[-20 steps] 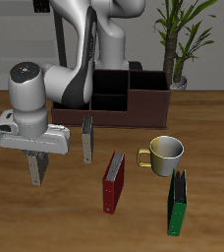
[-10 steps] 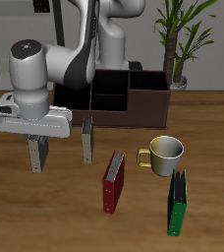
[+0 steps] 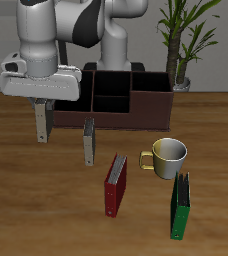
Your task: Place the right yellow book into the back desk caddy's back compartment
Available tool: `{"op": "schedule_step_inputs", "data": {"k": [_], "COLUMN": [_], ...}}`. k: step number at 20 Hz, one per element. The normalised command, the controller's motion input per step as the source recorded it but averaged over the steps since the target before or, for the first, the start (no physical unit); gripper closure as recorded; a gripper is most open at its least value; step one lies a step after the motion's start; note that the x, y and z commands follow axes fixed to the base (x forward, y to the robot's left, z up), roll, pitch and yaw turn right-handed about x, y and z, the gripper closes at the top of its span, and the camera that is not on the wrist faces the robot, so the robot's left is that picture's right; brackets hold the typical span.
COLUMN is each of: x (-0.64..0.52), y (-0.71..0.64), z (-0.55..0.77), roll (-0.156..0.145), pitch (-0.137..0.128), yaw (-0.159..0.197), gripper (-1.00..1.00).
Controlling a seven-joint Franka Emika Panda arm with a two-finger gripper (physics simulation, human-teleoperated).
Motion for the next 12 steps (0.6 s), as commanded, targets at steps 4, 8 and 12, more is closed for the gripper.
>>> {"op": "schedule_step_inputs", "data": {"k": [4,8,12], "x": [-0.43,-0.48,-0.49], "y": [0.18,0.19,0.28], "z": [0.71,0.58,0.38], "roll": [-0.023,-0.037,-0.004], "pitch": [-0.025,-0.032,-0.023], "yaw": [-0.011,0.006,0.057], "gripper": [1.00,1.00,1.00]}}
